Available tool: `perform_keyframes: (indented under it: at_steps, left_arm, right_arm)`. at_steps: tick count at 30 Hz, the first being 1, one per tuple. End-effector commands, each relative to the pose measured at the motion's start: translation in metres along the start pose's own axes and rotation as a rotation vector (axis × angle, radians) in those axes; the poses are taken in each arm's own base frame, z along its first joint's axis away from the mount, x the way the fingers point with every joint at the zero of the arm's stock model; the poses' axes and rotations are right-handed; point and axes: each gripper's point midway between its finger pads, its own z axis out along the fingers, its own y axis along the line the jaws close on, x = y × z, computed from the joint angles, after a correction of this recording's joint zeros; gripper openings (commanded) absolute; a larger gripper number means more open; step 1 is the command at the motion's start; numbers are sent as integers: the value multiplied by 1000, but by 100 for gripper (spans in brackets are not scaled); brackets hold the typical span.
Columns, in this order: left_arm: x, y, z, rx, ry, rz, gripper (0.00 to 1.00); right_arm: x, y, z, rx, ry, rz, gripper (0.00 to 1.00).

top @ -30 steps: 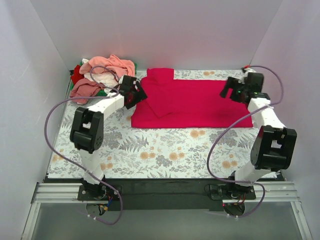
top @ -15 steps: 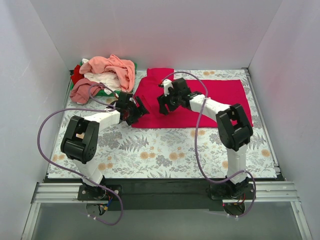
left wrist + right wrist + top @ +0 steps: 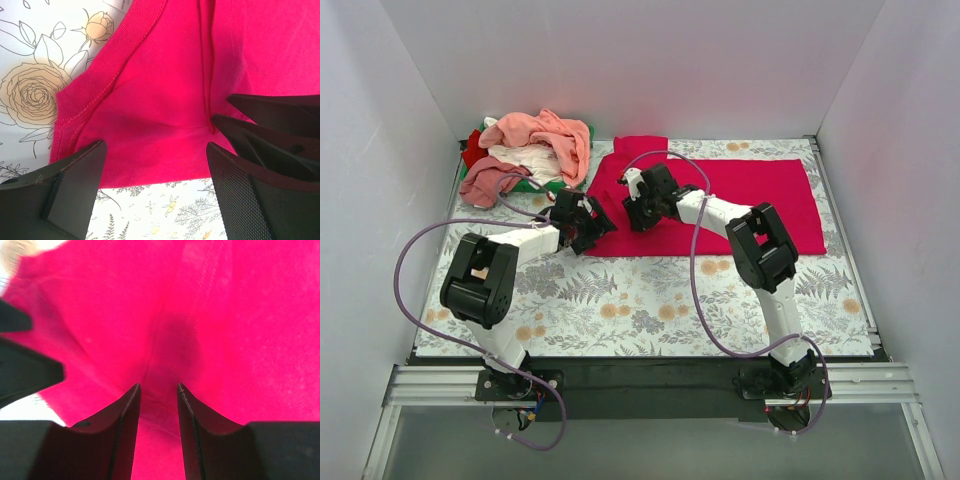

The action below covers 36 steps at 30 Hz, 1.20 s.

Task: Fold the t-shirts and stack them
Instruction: Fold the tshirt

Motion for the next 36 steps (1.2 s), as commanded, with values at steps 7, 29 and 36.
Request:
perform_keyframes:
  at_steps: [7,29,36]
  left_arm:
    - [14,38,-2,-125,15,-4,81]
    - [18,54,-4,-188,14,-5,81]
    - [24,55,-6,-182,37,-10,80]
  right_arm:
    - [11,-4,11,43,72,-16,39]
    - [-52,-41,-13,224,-58,31,1]
    - [-73,-81,-20,242,-119,75,1]
